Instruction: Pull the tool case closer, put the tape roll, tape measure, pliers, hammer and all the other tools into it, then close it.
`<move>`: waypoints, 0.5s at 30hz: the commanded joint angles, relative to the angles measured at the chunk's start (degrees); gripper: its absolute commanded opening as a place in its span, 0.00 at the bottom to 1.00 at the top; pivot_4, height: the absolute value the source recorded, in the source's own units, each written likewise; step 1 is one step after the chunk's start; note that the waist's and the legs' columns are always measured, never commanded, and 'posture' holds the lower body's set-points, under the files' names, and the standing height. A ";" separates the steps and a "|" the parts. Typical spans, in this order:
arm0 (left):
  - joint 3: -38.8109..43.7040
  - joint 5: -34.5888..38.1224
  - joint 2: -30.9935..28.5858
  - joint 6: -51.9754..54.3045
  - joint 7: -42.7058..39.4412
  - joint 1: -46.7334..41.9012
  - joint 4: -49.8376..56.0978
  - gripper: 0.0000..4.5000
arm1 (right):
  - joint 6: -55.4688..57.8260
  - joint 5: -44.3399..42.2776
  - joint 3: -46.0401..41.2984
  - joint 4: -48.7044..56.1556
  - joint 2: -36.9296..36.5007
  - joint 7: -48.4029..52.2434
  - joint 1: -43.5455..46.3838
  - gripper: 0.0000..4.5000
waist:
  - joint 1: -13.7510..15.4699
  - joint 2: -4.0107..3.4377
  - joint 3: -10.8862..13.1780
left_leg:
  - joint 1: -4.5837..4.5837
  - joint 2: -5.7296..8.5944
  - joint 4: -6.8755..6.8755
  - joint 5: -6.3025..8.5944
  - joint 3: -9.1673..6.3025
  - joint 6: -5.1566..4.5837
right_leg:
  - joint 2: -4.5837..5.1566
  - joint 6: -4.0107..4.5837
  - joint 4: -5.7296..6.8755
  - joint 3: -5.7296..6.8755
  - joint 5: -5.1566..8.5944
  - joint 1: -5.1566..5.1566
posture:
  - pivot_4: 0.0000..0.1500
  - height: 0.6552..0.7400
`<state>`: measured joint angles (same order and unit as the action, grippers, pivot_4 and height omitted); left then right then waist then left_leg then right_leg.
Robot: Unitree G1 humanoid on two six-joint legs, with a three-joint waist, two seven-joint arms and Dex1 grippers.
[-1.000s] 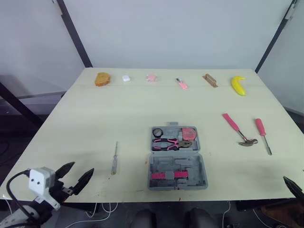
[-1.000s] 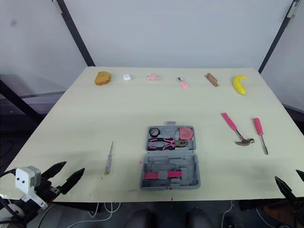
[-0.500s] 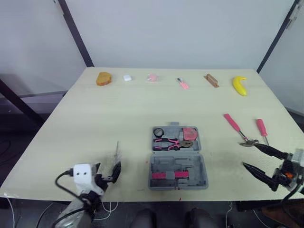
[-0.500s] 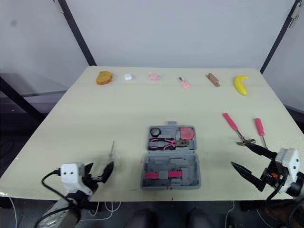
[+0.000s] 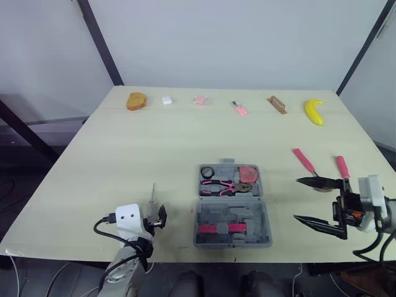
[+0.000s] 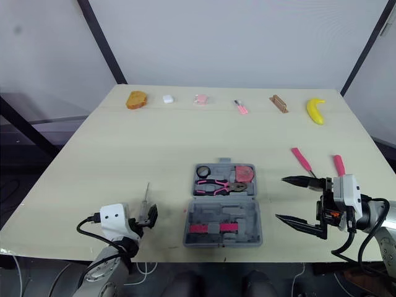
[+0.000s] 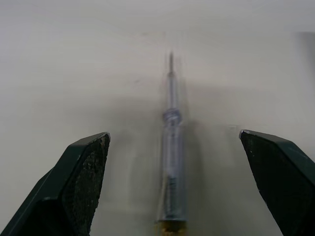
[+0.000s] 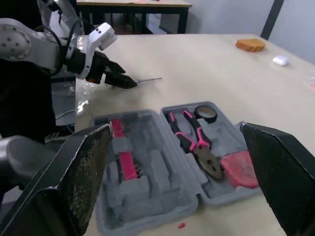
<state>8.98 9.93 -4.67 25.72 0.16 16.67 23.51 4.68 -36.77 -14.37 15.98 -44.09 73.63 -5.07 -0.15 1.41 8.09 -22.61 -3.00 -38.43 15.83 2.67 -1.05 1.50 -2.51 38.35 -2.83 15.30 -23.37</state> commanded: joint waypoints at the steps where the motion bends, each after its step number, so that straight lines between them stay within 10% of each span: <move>1: 0.10 -0.52 -0.27 0.88 0.14 -0.91 -0.23 1.00 | -1.06 0.31 -0.65 0.24 0.34 -0.32 0.85 0.99 | -0.04 0.00 0.00 | 0.00 0.00 0.00 0.00 0.00 0.00 | 0.00 0.00 0.00 0.00 0.00 0.00 | 1.00 1.00; 13: -0.06 -0.91 -4.37 3.27 -3.57 -4.86 -6.06 1.00 | -1.81 1.77 -0.38 1.53 1.48 -1.33 -0.55 0.99 | -0.01 -0.04 -0.02 | 0.01 0.00 0.00 0.00 0.00 0.00 | 0.00 0.00 0.03 0.04 0.00 0.00 | 1.00 1.00; 15: 0.05 -0.66 -4.33 3.19 -3.81 -4.88 -6.46 0.87 | -1.88 1.78 -0.51 1.81 1.59 -1.61 -1.10 1.00 | -0.03 -0.08 -0.04 | 0.03 0.00 0.00 0.00 -0.01 0.00 | 0.00 0.00 0.04 0.02 0.00 0.00 | 1.00 1.00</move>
<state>9.13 9.16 -9.03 28.64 -2.92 11.39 17.86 3.62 -34.43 -14.09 15.89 -42.68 72.18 -6.04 -0.18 1.34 8.04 -22.58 -3.00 -38.44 15.83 2.65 -1.04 1.50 -2.51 38.39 -2.82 15.30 -23.37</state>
